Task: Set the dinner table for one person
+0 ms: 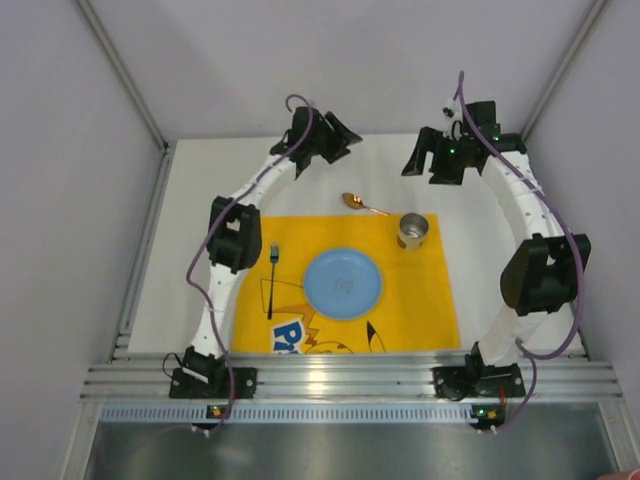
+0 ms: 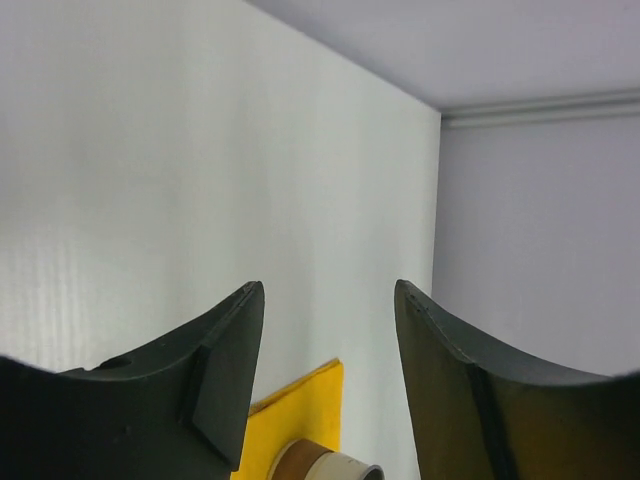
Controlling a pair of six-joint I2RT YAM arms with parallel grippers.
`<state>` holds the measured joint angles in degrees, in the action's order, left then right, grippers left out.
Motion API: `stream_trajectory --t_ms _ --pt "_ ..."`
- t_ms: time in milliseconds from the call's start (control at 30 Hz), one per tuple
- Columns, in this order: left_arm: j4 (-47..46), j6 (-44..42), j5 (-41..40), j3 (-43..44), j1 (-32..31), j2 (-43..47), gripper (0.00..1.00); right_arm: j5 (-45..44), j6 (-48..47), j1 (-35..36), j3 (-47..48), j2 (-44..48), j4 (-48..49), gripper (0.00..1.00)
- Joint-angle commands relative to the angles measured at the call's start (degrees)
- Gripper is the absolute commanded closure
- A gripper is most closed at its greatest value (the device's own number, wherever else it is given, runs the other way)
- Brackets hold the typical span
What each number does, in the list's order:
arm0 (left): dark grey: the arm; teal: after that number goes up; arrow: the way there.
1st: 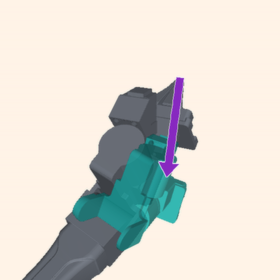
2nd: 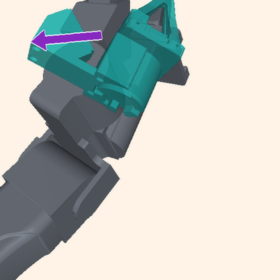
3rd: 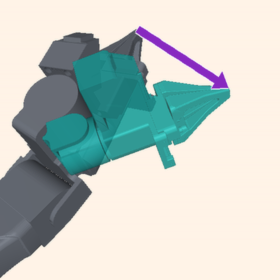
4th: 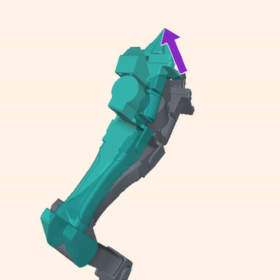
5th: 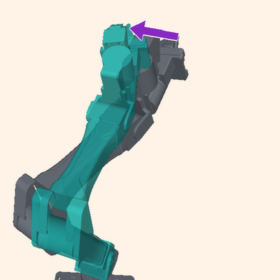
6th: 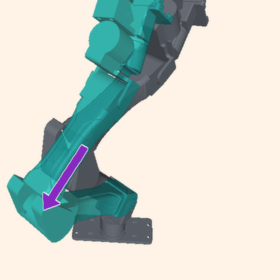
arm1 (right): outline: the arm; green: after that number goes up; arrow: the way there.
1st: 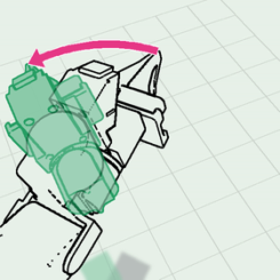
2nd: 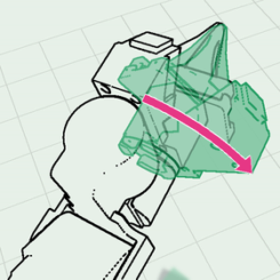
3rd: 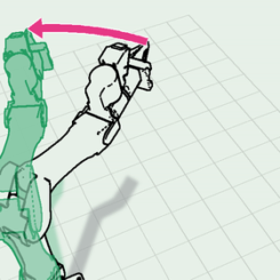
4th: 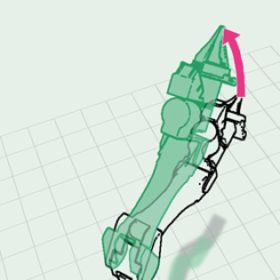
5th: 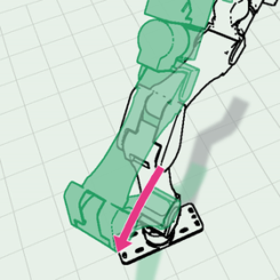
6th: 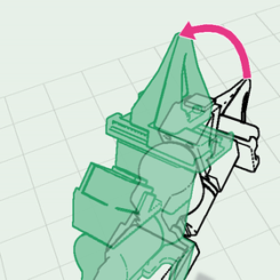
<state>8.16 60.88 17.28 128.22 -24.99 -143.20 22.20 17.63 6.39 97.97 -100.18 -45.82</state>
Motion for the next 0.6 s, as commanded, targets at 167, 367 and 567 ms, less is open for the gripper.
stream_trajectory --t_ms 167,367,567 --pt "18.9 -9.9 -4.8 -7.8 -0.5 15.1 0.46 -1.6 -0.9 0.9 0.5 0.2 -0.1 0.15" --pt "35.0 -12.1 -6.0 -13.0 -0.8 20.7 0.5 -3.0 -1.6 0.9 -2.3 2.4 -0.1 0.15" --pt "34.3 -12.8 -7.2 -19.7 -1.3 22.2 0.6 -3.7 -1.6 0.6 -5.2 3.8 -0.1 0.15"
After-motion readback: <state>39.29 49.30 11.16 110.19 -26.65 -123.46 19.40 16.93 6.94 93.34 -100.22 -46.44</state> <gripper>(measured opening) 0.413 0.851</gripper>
